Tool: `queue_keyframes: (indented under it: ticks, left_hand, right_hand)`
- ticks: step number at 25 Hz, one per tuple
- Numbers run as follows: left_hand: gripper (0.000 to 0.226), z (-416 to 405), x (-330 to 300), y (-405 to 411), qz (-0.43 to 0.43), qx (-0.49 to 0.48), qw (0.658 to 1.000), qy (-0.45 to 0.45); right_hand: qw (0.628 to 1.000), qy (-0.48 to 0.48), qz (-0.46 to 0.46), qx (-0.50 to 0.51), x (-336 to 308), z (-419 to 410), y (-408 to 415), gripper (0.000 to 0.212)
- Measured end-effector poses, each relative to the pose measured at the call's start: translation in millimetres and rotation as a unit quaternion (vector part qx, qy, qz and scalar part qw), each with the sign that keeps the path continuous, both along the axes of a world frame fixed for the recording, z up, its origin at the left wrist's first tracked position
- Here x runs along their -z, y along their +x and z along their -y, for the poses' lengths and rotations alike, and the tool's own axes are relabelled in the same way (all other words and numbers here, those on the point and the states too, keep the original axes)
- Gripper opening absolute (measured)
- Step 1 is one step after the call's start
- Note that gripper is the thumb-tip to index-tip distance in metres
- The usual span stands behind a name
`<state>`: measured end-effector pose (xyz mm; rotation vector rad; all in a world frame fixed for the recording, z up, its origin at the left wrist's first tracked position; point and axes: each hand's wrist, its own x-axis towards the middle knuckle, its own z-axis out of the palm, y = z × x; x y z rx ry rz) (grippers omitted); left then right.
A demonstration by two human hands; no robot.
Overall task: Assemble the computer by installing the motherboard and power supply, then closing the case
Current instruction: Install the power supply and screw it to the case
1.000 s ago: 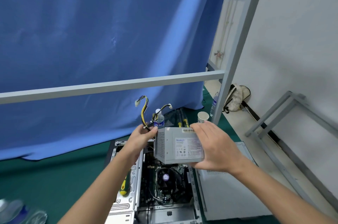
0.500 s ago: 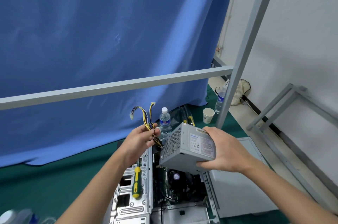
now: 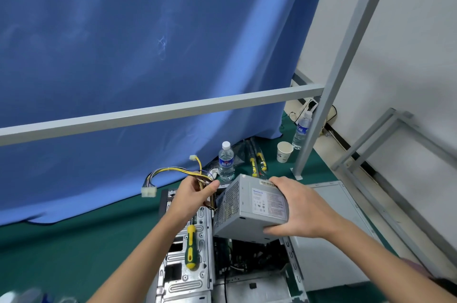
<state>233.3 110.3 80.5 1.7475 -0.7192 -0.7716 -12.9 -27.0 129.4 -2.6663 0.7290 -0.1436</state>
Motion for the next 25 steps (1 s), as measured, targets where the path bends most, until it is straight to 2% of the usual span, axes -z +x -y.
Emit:
queue_keyframes:
  ticks: [2,4,7,8,12,14,17,18,25]
  left_hand:
    - [0.041,0.2,-0.3,-1.5,0.013,0.014,1.000,0.010]
    - [0.038,-3.0,0.2,-1.0,0.008,0.068,0.997,0.030]
    - [0.024,-12.2,-4.6,3.2,-0.078,0.160,0.984,0.021]
    - [0.026,-13.3,-8.6,3.5,-0.074,0.188,0.979,0.030]
    - [0.042,-9.2,-9.2,-9.4,0.084,0.299,0.945,0.102]
    - [0.057,-9.9,-8.1,-8.3,0.057,0.321,0.940,0.099]
    - [0.094,-13.4,-8.4,-4.5,-0.002,0.358,0.927,0.115]
    - [0.098,-13.7,-7.8,-6.1,0.009,0.364,0.924,0.117]
    - [0.082,-8.6,-29.7,-22.7,0.147,0.282,0.946,0.062]
  right_hand:
    - [1.000,-0.005,-0.005,-0.002,3.8,-3.8,4.3,0.109]
    - [1.000,-0.007,-0.012,-0.002,7.1,-6.7,6.2,0.109]
    - [1.000,0.001,-0.025,0.011,9.5,-4.7,6.0,0.109]
    - [0.999,0.002,-0.029,0.017,10.7,-3.5,6.0,0.110]
    - [0.999,0.012,-0.044,0.028,17.9,-4.5,4.4,0.115]
    - [0.998,0.009,-0.053,0.021,18.6,-6.0,2.5,0.116]
    - [0.998,-0.008,-0.060,0.013,16.8,-5.5,1.3,0.116]
    - [0.998,-0.013,-0.060,0.010,16.1,-6.3,1.5,0.116]
    - [0.999,0.009,-0.051,0.000,1.5,-6.7,6.7,0.112]
